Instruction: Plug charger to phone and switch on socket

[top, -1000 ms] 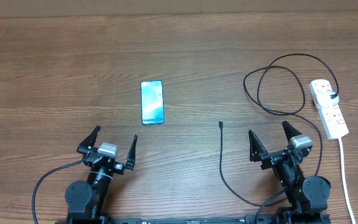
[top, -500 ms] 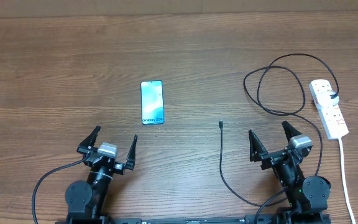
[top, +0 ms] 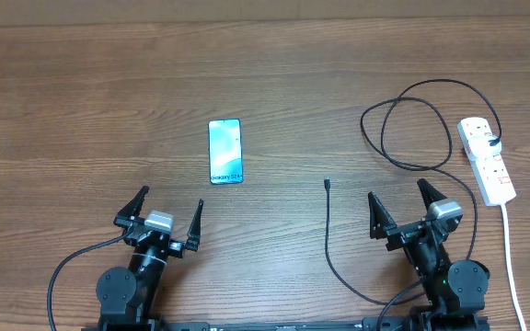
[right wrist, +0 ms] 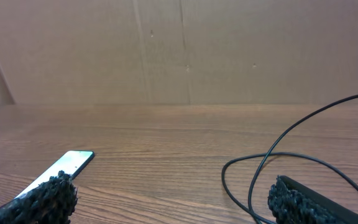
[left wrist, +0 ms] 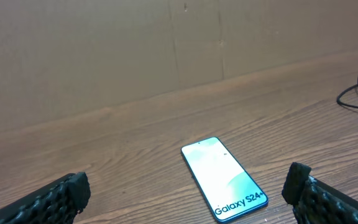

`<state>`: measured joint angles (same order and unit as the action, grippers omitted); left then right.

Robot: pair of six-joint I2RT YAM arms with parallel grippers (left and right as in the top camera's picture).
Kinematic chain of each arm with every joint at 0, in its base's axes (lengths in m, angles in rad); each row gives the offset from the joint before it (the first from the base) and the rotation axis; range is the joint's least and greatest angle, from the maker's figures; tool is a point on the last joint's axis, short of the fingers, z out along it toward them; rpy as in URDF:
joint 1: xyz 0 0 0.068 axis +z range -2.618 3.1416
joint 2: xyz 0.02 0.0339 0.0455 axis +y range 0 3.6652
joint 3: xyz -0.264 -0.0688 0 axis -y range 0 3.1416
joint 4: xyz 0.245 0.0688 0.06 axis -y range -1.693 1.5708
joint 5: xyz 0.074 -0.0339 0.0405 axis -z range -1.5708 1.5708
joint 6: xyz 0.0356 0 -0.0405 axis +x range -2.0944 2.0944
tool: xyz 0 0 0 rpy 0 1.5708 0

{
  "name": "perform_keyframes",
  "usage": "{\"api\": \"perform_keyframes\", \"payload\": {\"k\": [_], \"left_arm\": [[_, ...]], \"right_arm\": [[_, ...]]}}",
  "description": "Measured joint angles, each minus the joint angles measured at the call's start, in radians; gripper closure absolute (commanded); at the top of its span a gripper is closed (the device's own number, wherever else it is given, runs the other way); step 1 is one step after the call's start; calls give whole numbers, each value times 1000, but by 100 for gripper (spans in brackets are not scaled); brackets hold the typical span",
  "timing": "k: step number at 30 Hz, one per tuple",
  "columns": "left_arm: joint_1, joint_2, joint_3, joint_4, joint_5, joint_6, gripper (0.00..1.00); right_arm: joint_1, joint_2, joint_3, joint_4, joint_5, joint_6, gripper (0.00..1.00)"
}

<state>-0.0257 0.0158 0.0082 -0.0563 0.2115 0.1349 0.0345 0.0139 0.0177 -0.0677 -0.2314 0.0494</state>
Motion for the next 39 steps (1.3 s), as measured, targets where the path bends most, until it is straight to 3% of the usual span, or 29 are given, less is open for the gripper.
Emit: {"api": "perform_keyframes", "payload": {"k": [34, 39], "left_arm": [[0, 0, 0, 9, -1, 0, 0], [0, 0, 0, 72, 60, 0, 1]], "right_arm": [[0, 0, 0, 0, 0, 0, 0], [0, 0, 0, 0, 0, -1, 0]]}}
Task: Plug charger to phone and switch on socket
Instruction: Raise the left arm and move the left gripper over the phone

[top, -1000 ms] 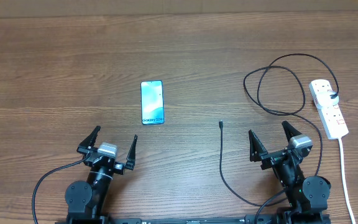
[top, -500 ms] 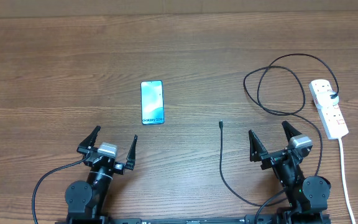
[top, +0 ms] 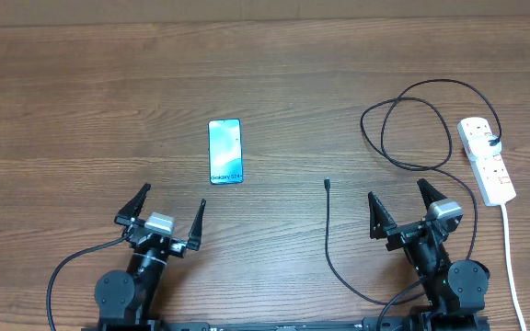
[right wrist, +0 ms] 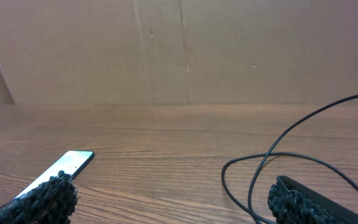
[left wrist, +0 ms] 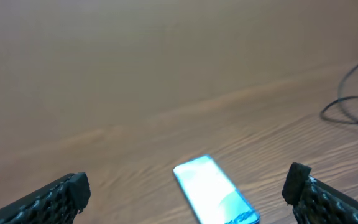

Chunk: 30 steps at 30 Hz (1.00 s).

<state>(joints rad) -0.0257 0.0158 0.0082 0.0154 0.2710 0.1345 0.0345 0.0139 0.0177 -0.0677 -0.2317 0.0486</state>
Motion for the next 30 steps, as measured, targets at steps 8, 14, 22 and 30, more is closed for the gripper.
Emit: {"api": "perform_keyframes", "payload": {"k": [8, 14, 22, 30], "left_arm": [[0, 0, 0, 22, 45, -4, 0], [0, -1, 2, 247, 159, -54, 0], [0, -1, 153, 375, 255, -186, 0], [0, 42, 509, 383, 312, -192, 0]], "right_arm": [[0, 0, 0, -1, 0, 0, 0], [0, 0, 0, 0, 0, 0, 0], [0, 0, 0, 0, 0, 0, 0], [0, 0, 0, 0, 0, 0, 0]]}}
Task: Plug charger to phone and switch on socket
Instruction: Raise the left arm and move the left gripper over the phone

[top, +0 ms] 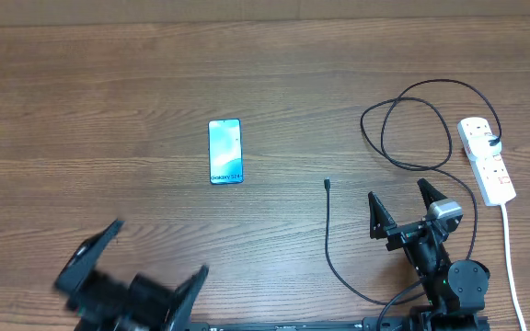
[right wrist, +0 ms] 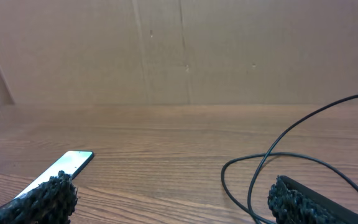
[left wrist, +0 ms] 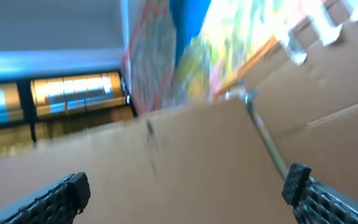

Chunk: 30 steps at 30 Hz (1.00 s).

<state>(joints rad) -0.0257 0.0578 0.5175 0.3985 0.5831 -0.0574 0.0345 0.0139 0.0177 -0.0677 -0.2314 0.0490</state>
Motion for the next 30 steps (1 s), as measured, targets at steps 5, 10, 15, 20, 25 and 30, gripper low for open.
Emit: {"api": "perform_keyframes", "payload": {"k": [5, 10, 15, 20, 25, 30], "left_arm": [[0, 166, 246, -93, 121, 0, 0], [-1, 478, 613, -465, 279, 0, 0], [-1, 755, 903, -773, 385, 0, 1], [-1, 964, 1056, -1017, 439, 0, 0], [-1, 1091, 1070, -1163, 454, -1, 1], [-1, 1181, 1072, -1283, 457, 0, 0]], "right_arm": [[0, 0, 0, -1, 0, 0, 0], [0, -2, 0, 0, 0, 0, 0], [0, -2, 0, 0, 0, 0, 0], [0, -2, 0, -1, 0, 0, 0], [0, -2, 0, 0, 0, 0, 0], [0, -2, 0, 0, 0, 0, 0]]}}
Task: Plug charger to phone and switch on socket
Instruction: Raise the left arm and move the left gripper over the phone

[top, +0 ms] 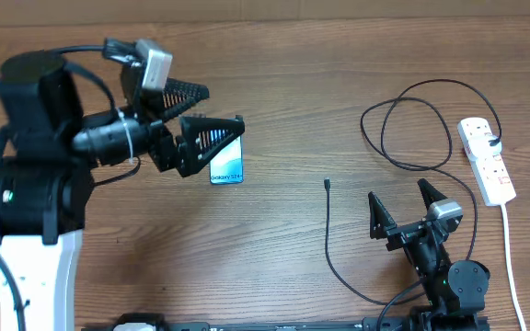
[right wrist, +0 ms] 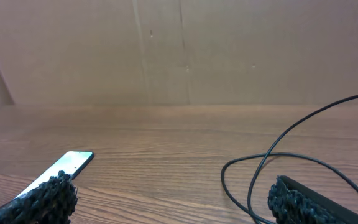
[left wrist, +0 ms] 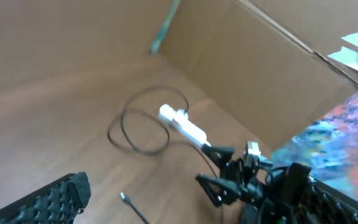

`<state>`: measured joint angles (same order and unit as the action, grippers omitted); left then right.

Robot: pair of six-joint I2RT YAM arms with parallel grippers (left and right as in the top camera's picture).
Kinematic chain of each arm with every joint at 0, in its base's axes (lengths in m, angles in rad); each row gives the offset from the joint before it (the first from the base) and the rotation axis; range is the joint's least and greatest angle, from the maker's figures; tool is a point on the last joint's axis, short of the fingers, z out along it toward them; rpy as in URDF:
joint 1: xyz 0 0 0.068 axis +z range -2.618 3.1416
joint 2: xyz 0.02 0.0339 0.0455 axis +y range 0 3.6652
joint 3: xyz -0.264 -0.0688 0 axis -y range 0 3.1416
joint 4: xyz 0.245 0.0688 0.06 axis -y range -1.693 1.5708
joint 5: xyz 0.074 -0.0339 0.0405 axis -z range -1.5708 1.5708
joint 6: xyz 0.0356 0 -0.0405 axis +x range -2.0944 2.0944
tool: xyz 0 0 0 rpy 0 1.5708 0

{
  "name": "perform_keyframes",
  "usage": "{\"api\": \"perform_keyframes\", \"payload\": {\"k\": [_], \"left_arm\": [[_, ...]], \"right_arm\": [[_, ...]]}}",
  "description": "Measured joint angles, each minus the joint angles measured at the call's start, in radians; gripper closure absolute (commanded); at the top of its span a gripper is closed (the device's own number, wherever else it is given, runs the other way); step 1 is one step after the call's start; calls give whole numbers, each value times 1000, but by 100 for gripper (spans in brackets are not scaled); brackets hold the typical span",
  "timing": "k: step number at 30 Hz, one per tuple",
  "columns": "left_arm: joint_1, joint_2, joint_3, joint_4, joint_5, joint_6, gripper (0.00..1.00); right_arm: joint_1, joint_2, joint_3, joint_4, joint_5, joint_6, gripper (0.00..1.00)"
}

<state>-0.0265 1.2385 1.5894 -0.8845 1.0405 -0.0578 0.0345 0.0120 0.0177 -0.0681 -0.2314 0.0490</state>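
The phone [top: 229,173], screen lit, lies flat left of the table's middle; the right wrist view shows it as the phone [right wrist: 68,163]. My left gripper [top: 225,104] hangs open high above it, pointing right, and hides its top end. The black charger cable [top: 410,119] loops at the right, and its free plug tip [top: 327,184] lies mid-table. The white power strip [top: 486,161] lies at the far right with the charger plugged in. My right gripper [top: 410,213] rests open near the front edge. The left wrist view shows the power strip [left wrist: 182,124] and the plug tip [left wrist: 124,197].
Cardboard walls [right wrist: 179,50] stand round the wooden table [top: 339,64]. The white mains lead [top: 513,267] runs from the strip to the front right edge. The raised left arm [top: 35,156] hides the table's left side. The cable's long run [top: 334,257] curves toward the right arm's base.
My left arm was a blur low at the front left, its camera turned up at the room. It now stands raised, the open gripper above the phone. The right arm has not moved.
Both grippers first rested open at the front edge, with phone, cable and strip where they lie now. Then the left wrist view had shifted and blurred. Then the left arm was at the front left, and now high over the phone. Nothing on the table has moved.
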Motion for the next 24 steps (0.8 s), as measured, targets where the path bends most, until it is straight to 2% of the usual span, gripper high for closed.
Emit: {"api": "perform_keyframes", "payload": {"k": [19, 24], "left_arm": [[0, 187, 1, -186, 3, 0, 1], [0, 189, 1, -207, -10, -3, 32]], "right_arm": [[0, 0, 0, 0, 0, 0, 0], [0, 0, 0, 0, 0, 0, 0]]}}
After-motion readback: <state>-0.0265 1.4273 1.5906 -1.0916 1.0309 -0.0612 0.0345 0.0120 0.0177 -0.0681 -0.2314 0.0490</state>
